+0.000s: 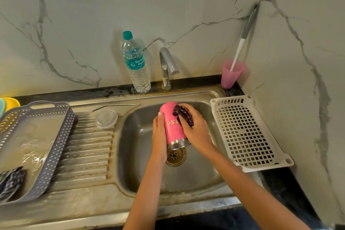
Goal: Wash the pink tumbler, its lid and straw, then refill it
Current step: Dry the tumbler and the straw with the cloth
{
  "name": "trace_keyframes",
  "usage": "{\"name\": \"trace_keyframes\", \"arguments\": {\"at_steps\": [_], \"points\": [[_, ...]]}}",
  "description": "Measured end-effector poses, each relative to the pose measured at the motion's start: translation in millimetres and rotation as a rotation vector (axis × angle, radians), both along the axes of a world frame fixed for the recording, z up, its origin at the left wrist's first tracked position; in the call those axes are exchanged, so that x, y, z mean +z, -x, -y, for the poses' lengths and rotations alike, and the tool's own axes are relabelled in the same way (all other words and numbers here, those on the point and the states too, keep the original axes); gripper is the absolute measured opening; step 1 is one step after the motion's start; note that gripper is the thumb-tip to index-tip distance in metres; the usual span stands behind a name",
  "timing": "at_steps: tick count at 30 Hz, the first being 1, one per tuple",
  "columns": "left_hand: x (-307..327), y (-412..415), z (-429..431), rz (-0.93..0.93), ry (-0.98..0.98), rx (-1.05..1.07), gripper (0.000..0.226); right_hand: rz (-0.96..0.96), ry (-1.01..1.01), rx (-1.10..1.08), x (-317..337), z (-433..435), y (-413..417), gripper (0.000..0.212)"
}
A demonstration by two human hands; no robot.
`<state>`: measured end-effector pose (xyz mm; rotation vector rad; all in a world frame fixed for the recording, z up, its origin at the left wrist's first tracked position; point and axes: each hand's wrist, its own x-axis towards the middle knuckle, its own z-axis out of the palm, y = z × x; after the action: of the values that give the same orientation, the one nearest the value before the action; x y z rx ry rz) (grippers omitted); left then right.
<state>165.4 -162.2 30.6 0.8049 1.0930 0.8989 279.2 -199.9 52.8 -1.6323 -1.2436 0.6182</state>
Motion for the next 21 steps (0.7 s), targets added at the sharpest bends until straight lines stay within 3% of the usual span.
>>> {"name": "trace_keyframes", "arguments": {"at_steps": [5,8,14,18,21], "points": [[17.8,7.2,-6.3,-0.029,0.016,-0.162,0.072,0.127,-0.038,-0.035,-0.9,0.6,10.6,0.044],[28.4,11.5,1.7,0.115,0.073,-0.138,0.056,0.198,-0.102,0.003,9.3,-6.3,12.7,0.046],[37.5,10.0,9.2,0.297,0.146,-0.17,0.041,-0.099,-0.005,-0.05,39.2,-22.7,2.9,0.035],[31.0,5.9,7.5,0.375,0.137,0.021,0.051,-0.107,0.093,0.028,41.5,-9.9,4.5,0.036],[26.1,11.4,5.6,0.425,0.151,0.058,0.06,-0.059,0.016,0.065,26.7,10.8,14.3,0.033]]}}
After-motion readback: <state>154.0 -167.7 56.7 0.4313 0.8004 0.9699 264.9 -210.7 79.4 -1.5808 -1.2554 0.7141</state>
